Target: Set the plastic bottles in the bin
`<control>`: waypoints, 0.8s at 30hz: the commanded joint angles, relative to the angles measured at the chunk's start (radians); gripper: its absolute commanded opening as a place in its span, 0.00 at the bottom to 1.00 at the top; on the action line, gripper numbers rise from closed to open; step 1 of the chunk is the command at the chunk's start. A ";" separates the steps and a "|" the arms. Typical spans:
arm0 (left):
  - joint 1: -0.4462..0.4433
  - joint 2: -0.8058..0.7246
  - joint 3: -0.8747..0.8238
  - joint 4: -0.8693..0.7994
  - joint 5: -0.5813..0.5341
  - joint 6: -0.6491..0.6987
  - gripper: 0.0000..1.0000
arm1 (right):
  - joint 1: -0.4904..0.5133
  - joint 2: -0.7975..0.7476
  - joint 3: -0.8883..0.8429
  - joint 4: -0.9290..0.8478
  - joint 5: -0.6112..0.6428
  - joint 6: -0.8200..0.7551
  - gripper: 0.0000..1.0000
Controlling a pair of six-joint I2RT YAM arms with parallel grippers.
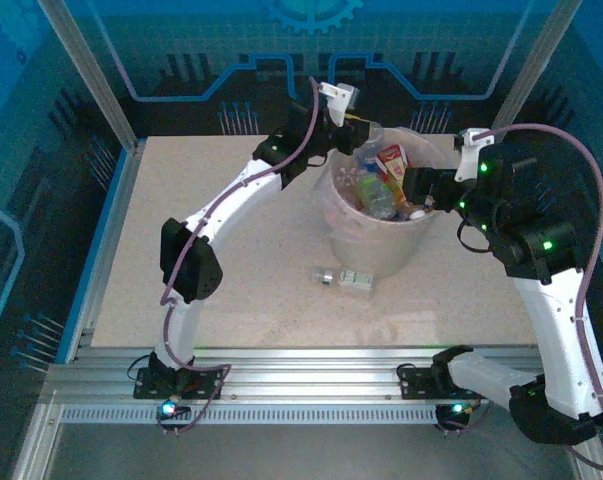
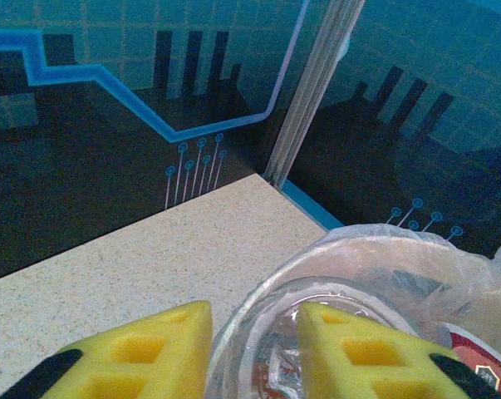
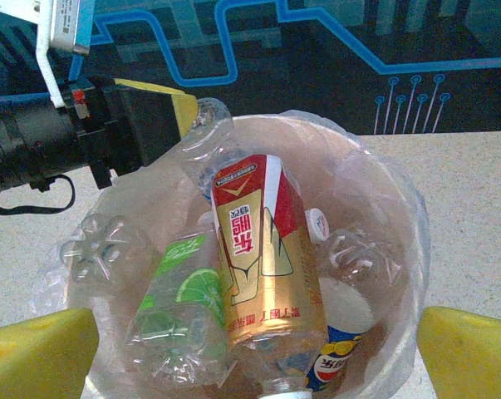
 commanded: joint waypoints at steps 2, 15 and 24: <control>-0.004 0.015 -0.013 -0.085 0.030 0.017 0.43 | -0.002 0.010 0.018 -0.016 -0.025 0.010 1.00; 0.006 -0.122 0.038 -0.022 0.009 -0.041 0.82 | 0.008 -0.012 0.041 -0.055 -0.051 -0.042 1.00; 0.005 -0.400 -0.326 0.084 -0.052 -0.092 0.99 | 0.044 -0.044 0.009 -0.102 0.015 -0.049 1.00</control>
